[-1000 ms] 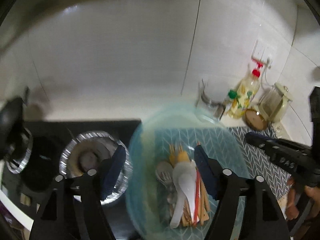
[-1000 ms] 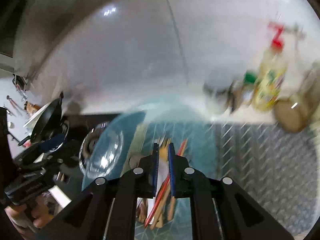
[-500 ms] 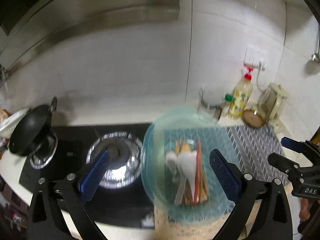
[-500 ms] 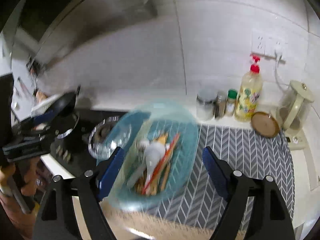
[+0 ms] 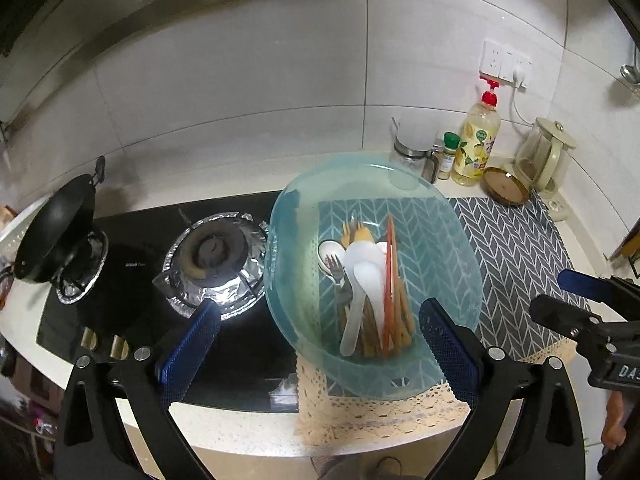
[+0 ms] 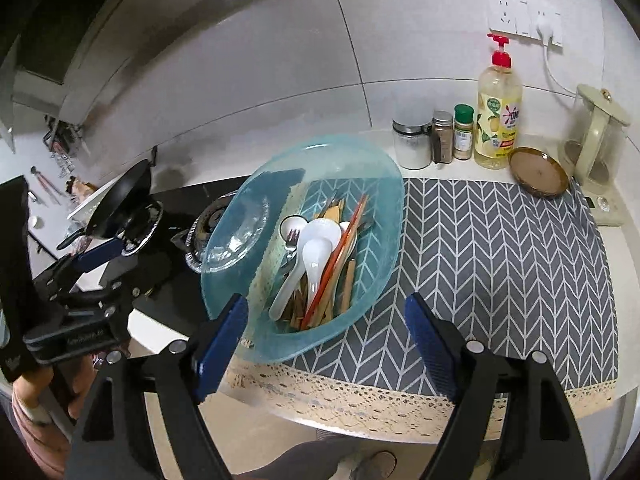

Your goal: Organize utensils

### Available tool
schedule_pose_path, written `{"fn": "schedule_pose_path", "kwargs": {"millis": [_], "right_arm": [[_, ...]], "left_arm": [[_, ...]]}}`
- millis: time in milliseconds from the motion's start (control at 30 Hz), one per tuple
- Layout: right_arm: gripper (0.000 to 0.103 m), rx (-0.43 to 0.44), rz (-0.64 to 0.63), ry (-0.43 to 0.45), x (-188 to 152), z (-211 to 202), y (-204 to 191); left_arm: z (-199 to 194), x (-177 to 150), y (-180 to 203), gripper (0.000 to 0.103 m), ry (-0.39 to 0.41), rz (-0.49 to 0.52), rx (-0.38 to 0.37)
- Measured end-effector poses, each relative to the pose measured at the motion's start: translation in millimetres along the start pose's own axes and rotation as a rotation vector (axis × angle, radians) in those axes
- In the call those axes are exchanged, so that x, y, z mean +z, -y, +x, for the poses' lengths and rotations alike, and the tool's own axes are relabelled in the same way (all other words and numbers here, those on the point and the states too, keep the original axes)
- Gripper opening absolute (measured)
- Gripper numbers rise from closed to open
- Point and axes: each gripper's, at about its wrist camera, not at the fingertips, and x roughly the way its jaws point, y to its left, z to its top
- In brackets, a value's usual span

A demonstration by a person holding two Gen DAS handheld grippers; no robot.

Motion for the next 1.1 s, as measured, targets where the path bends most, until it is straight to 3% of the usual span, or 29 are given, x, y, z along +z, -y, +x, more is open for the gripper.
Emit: {"fn": "schedule_pose_path", "kwargs": {"millis": [400, 1100], "right_arm": [[0.078, -0.04, 0.015, -0.033, 7, 24, -14], [0.078, -0.096, 0.053, -0.085, 2, 40, -7]], "left_arm": [[30, 14, -9, 0.099, -0.051, 0.01, -0.072], [44, 16, -5, 0.099, -0.092, 0.017, -0.095]]}}
